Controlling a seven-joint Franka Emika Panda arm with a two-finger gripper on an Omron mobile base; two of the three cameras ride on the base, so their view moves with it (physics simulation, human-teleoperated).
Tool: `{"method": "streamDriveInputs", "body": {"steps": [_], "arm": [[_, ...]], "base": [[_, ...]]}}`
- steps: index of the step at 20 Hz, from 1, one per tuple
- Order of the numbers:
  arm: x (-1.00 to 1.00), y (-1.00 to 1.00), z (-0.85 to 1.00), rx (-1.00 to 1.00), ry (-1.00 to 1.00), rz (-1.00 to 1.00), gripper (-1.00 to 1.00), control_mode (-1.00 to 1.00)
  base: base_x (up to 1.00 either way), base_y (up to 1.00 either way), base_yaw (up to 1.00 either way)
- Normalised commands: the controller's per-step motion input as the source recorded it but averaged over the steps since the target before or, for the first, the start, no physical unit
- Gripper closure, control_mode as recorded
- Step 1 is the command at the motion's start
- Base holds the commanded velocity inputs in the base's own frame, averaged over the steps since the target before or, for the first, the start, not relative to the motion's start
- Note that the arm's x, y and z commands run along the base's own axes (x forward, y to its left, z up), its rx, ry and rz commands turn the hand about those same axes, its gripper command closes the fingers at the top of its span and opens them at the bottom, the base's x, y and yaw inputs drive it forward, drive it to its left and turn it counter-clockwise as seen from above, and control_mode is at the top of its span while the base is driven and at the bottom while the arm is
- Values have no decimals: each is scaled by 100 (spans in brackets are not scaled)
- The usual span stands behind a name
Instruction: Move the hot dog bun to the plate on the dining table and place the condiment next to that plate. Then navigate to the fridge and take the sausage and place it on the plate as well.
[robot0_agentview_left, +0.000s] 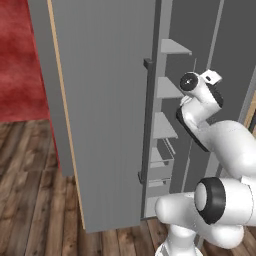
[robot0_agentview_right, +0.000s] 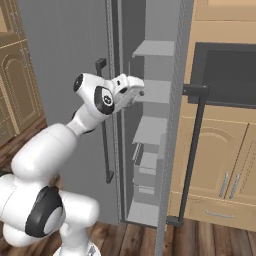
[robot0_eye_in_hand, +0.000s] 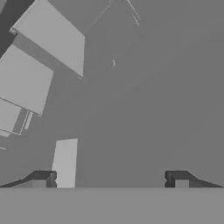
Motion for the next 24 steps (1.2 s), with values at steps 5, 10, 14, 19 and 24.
{"method": "streamDriveInputs", "body": {"steps": [5, 10, 14, 19, 24], "arm": [[-37, 99, 0, 40, 0, -4, -100, -100], [-33, 91, -6, 39, -1, 0, -100, -100], [-9, 70, -7, 34, -6, 0, -100, -100], [24, 33, -5, 20, -11, 0, -100, -100], [53, 20, -2, 4, -3, 4, -100, -100]], "base": [[0, 0, 0], [0, 0, 0], [0, 0, 0], [0, 0, 0], [0, 0, 0]]}}
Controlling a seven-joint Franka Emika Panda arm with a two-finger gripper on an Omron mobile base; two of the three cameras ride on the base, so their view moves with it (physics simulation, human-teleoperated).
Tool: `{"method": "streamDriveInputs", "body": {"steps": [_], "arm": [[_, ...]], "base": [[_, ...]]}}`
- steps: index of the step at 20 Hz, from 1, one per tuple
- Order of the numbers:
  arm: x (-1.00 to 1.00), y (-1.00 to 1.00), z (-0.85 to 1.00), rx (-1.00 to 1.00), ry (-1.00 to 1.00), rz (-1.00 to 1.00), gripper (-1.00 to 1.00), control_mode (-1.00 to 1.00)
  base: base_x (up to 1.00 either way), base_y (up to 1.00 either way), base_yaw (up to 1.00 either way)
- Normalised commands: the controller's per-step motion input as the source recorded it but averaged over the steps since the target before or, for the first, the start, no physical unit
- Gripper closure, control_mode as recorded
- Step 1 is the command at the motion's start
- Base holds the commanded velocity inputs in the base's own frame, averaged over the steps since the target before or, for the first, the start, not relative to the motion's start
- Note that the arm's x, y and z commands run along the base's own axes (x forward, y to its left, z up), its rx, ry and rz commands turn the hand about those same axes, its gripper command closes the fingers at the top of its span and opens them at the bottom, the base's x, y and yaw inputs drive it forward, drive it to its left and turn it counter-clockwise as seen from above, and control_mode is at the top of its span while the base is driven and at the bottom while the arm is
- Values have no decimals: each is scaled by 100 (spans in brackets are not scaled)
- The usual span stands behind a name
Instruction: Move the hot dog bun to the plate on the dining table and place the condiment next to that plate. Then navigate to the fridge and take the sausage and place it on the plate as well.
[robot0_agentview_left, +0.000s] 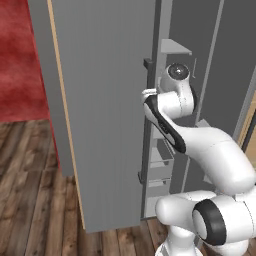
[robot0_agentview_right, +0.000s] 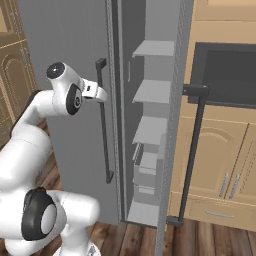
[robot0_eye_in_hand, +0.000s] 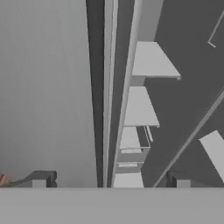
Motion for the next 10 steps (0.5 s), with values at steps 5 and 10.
{"method": "streamDriveInputs", "body": {"steps": [5, 10], "arm": [[65, 5, 0, 0, 1, 9, -100, -100], [57, 0, 0, 0, 1, 6, -100, -100]], "base": [[0, 0, 0], [0, 0, 0]]}}
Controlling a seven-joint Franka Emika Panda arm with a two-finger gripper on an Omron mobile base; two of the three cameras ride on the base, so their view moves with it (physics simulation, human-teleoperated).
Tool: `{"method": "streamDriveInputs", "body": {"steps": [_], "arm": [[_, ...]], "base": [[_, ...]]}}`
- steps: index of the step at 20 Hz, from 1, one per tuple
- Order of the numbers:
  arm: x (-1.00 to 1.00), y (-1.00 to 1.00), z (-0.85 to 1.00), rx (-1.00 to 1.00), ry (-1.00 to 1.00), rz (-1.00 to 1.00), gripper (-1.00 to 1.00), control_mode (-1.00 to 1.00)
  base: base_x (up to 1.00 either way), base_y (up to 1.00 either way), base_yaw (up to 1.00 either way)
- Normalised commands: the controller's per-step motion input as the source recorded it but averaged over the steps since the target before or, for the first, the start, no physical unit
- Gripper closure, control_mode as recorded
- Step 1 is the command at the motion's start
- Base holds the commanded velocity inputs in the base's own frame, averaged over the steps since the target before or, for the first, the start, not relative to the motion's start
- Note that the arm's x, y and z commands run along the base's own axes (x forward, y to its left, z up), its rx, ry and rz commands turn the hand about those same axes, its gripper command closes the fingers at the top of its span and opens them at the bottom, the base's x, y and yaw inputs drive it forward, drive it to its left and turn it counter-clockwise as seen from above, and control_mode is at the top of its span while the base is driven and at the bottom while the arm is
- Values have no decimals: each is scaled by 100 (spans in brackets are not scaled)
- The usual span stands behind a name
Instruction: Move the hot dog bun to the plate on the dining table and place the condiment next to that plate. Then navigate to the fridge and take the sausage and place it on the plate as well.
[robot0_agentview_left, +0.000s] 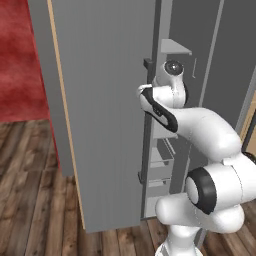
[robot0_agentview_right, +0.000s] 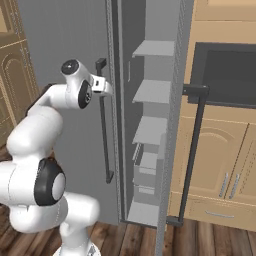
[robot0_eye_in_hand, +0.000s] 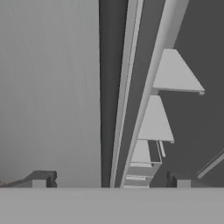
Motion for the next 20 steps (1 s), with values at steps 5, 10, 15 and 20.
{"method": "streamDriveInputs", "body": {"steps": [5, 10, 15, 20], "arm": [[58, 0, -3, 0, 0, 0, -100, -100], [64, 2, -10, 0, 0, -3, -100, -100], [57, 4, -13, 1, 0, -3, -100, -100], [52, 7, -20, 0, 0, -4, 100, -100]], "base": [[0, 0, 0], [0, 0, 0], [0, 0, 0], [0, 0, 0]]}}
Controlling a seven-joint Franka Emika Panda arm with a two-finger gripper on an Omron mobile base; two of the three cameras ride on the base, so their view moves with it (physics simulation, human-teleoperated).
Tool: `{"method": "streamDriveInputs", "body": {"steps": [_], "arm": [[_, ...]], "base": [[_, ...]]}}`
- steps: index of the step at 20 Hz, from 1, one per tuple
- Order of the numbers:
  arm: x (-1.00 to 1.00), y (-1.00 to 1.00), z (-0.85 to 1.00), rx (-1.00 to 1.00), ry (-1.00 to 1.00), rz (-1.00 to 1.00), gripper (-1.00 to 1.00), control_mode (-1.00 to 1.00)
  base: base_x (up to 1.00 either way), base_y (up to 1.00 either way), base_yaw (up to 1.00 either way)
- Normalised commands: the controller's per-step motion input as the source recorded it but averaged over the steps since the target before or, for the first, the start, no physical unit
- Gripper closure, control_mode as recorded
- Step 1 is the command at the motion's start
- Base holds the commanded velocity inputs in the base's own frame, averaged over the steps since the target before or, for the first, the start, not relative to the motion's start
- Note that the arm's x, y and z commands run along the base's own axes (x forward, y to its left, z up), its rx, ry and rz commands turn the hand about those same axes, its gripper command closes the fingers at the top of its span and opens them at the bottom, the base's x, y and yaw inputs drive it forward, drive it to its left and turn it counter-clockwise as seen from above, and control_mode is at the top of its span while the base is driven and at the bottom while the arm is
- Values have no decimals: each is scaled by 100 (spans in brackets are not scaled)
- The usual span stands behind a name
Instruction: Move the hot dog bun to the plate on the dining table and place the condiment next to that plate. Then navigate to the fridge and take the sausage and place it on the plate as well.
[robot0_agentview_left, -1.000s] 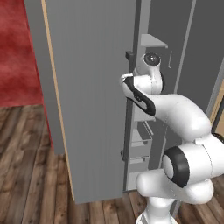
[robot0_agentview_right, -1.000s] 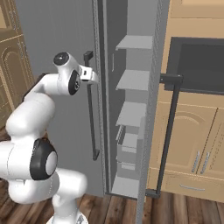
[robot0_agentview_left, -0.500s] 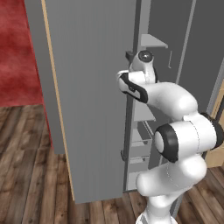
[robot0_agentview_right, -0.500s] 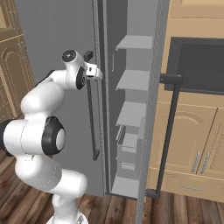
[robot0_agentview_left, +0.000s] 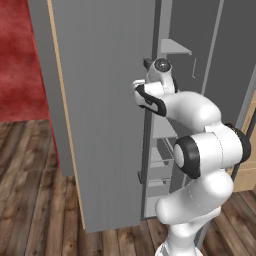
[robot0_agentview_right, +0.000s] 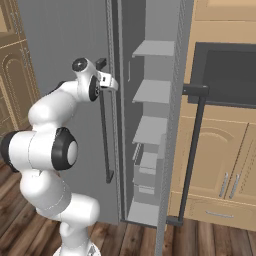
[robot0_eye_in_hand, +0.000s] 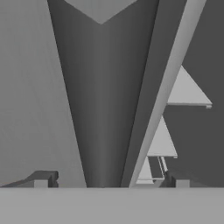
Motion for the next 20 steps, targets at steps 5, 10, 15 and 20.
{"method": "streamDriveInputs", "body": {"steps": [5, 10, 15, 20], "arm": [[47, 13, -15, 0, 0, -4, 100, -100], [16, 18, -2, 0, 0, 0, 100, -100], [-74, 39, 0, 1, -5, 2, 100, -100], [-100, 51, 0, 3, -2, 4, 100, -100]], "base": [[0, 0, 0], [0, 0, 0], [0, 0, 0], [0, 0, 0]]}}
